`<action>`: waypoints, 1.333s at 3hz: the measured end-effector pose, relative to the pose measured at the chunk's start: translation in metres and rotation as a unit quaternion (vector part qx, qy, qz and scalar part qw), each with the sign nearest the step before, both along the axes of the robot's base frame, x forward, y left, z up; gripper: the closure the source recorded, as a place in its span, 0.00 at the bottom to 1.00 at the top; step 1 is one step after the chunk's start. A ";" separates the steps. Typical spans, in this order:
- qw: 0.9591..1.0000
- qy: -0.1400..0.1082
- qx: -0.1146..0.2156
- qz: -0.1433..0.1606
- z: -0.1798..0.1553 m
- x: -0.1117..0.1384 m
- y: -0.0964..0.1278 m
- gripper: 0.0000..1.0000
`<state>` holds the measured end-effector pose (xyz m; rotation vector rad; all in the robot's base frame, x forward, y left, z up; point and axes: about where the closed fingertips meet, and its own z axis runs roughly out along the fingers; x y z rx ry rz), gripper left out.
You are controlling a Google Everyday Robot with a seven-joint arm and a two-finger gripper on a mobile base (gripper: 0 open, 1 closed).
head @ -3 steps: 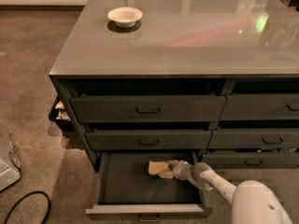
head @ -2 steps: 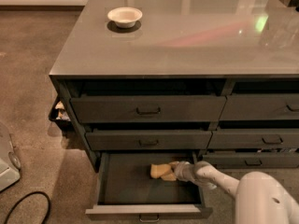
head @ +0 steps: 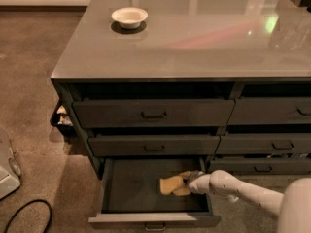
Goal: Pick sponge from bottom drawer and place on counter
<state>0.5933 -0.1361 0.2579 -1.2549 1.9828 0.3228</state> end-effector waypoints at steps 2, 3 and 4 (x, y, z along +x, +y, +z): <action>0.991 -0.079 -0.011 0.106 0.143 -0.060 0.036 1.00; 0.984 -0.123 -0.004 0.125 0.213 -0.065 0.057 1.00; 0.976 -0.185 0.011 0.118 0.262 -0.050 0.063 1.00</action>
Offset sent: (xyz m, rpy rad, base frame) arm -0.0906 0.0605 0.2452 -0.0473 -0.2705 0.3325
